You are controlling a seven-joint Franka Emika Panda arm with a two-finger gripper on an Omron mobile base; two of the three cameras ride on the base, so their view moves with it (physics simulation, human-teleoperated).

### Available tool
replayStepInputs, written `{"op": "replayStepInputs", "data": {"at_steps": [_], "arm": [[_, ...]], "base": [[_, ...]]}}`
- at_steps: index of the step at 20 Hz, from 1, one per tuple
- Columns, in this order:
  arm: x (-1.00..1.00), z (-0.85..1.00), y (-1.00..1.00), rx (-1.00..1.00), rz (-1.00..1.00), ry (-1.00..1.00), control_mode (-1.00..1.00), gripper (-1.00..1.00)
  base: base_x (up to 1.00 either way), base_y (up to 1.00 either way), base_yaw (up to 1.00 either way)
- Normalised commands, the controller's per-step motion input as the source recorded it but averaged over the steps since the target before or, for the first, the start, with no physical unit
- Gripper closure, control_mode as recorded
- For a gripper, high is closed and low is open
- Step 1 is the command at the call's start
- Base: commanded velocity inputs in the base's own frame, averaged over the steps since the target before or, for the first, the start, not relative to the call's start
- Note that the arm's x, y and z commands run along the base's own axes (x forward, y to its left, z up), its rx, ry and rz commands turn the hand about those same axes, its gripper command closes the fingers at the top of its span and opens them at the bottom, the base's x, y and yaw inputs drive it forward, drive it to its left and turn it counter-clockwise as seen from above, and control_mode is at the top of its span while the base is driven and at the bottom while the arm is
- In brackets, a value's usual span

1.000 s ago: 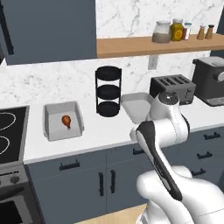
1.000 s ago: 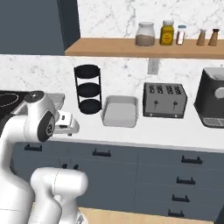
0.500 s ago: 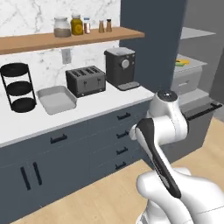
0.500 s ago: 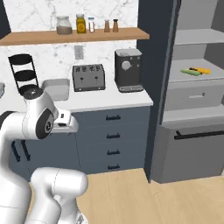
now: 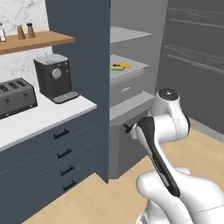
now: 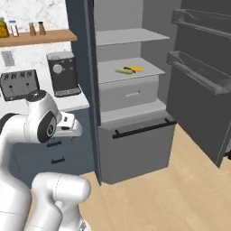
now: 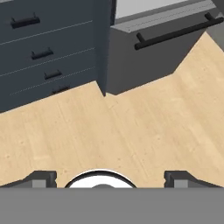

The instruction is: Place one corn and one chicken drumstick in each tupperware on the nearby counter, to pack two identical lunches.

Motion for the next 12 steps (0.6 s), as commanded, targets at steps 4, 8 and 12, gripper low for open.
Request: {"op": "replayStepInputs", "data": {"at_steps": [4, 8, 12], "arm": [[0.0, 0.0, 0.0, 0.0, 0.0, 0.0, 1.0, -1.0], [0.0, 0.0, 0.0, 0.0, 0.0, 0.0, 1.0, -1.0], [0.0, 0.0, 0.0, 0.0, 0.0, 0.0, 1.0, -1.0]], "base": [[1.0, -0.93, 0.06], [1.0, -0.62, 0.27], [1.0, -0.33, 0.32]]}}
